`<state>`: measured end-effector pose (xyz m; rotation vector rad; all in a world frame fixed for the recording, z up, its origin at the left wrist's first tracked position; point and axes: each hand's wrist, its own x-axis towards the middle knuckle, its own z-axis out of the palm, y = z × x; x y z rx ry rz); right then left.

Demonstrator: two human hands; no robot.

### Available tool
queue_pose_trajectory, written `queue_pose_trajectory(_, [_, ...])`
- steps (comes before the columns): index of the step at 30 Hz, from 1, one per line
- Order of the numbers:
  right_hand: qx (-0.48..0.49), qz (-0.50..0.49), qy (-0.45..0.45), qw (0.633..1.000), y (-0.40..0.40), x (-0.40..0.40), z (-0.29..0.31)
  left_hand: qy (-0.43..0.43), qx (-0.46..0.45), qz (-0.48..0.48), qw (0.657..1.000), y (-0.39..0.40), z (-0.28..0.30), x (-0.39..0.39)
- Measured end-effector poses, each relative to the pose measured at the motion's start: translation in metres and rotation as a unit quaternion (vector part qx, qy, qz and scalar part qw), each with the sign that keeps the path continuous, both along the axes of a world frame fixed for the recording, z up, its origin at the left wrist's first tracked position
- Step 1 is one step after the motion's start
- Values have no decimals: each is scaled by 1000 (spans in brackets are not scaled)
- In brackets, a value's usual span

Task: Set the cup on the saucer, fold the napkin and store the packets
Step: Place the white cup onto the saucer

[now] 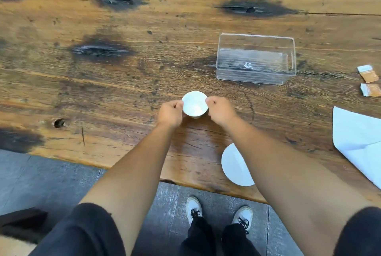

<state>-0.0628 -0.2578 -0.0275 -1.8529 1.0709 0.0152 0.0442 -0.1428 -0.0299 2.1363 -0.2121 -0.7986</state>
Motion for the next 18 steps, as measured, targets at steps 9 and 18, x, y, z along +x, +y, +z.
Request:
queue_pose_trajectory(9, [-2, -95, -30, 995, 10, -66, 23, -56, -17, -71, 996, -1, 26, -49])
queue_pose_trajectory(18, [-3, -195, -9, 981, 63, -199, 28, -15, -3, -206, 979, 28, 23, -158])
